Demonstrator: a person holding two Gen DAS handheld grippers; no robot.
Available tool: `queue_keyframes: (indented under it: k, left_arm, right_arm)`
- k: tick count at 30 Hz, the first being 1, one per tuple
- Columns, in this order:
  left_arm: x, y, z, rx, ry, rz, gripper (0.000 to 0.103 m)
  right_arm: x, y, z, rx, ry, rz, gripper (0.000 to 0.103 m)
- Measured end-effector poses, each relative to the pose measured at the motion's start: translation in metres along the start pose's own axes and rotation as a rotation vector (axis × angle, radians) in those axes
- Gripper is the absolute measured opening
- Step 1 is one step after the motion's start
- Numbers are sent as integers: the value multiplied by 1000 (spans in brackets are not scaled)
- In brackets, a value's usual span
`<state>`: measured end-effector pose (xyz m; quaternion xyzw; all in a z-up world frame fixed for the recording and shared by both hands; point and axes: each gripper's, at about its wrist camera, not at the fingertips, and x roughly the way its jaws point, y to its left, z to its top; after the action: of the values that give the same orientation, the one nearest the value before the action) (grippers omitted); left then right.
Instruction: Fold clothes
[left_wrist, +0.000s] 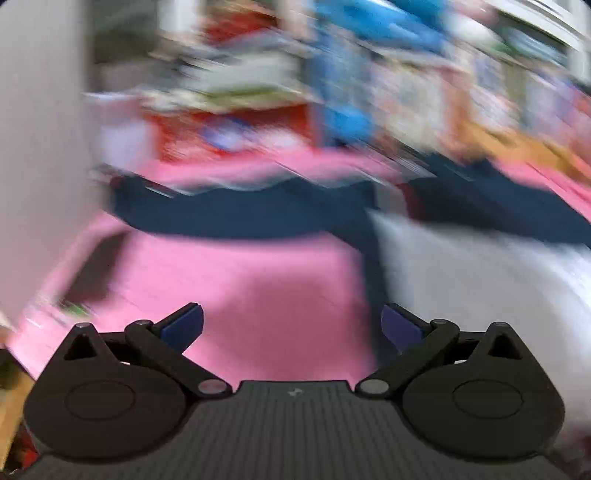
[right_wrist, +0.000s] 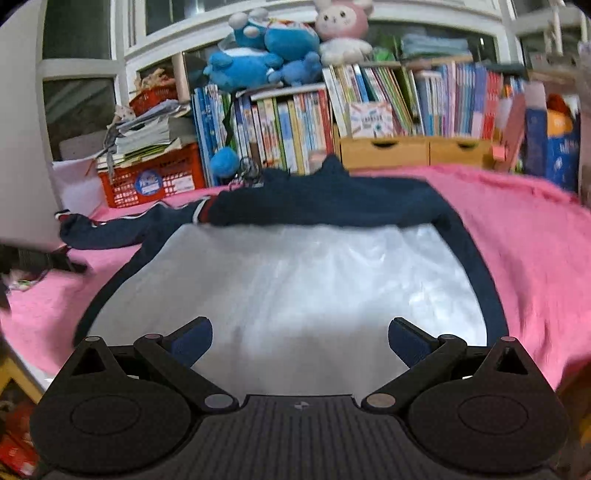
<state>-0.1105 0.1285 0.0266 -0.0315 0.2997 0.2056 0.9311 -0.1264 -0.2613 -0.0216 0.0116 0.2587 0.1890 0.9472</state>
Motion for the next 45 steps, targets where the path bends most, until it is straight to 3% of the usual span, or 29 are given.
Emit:
queue_keyframes:
  k: [2, 5, 10, 17, 19, 20, 21, 23, 26, 27, 30, 32, 37, 40, 41, 43, 45]
  left_arm:
    - [29, 40, 19, -72, -53, 104, 103]
    - [75, 98, 37, -168, -115, 144, 103]
    - [149, 169, 70, -268, -48, 207, 103]
    - [217, 198, 91, -296, 5, 259, 101]
    - [237, 204, 96, -321, 88, 270, 87]
    - [244, 205, 98, -339, 122, 273, 74]
    - [248, 204, 99, -355, 137, 273, 54]
    - [250, 199, 98, -365, 137, 281, 40]
    - [242, 186, 96, -333, 109, 315, 9]
    - [236, 182, 97, -332, 97, 305, 6]
    - [214, 162, 111, -314, 57, 194, 5]
    - [194, 133, 126, -239, 8, 97, 4]
    - [131, 20, 170, -51, -150, -219, 4]
    - [102, -61, 178, 60, -201, -439, 6]
    - [97, -89, 175, 94, -194, -490, 11]
    - [95, -147, 160, 184, -143, -564, 35]
    - [99, -186, 139, 240, -94, -587, 77]
  right_arm:
    - [13, 3, 7, -22, -17, -10, 103]
    - [31, 5, 18, -32, -43, 27, 103]
    - [66, 12, 34, -28, -41, 51, 103]
    - [101, 20, 35, 1, 44, 45, 103]
    - [105, 21, 32, 5, 65, 36, 103]
    - [107, 22, 31, 5, 74, 34, 103]
    - [109, 22, 30, 6, 83, 31, 103]
    - [111, 23, 28, -1, 89, 28, 103]
    - [110, 25, 26, -14, 85, 28, 103]
    - [110, 24, 25, -13, 83, 32, 103]
    - [108, 20, 23, 0, 72, 46, 103]
    - [106, 17, 23, 11, 62, 60, 103]
    - [102, 9, 24, 50, 42, 95, 103]
    - [95, -3, 23, 110, 22, 125, 103]
    - [92, -7, 22, 130, 17, 123, 103]
    - [88, -16, 21, 164, 11, 115, 103]
    - [82, -25, 19, 193, 5, 102, 103]
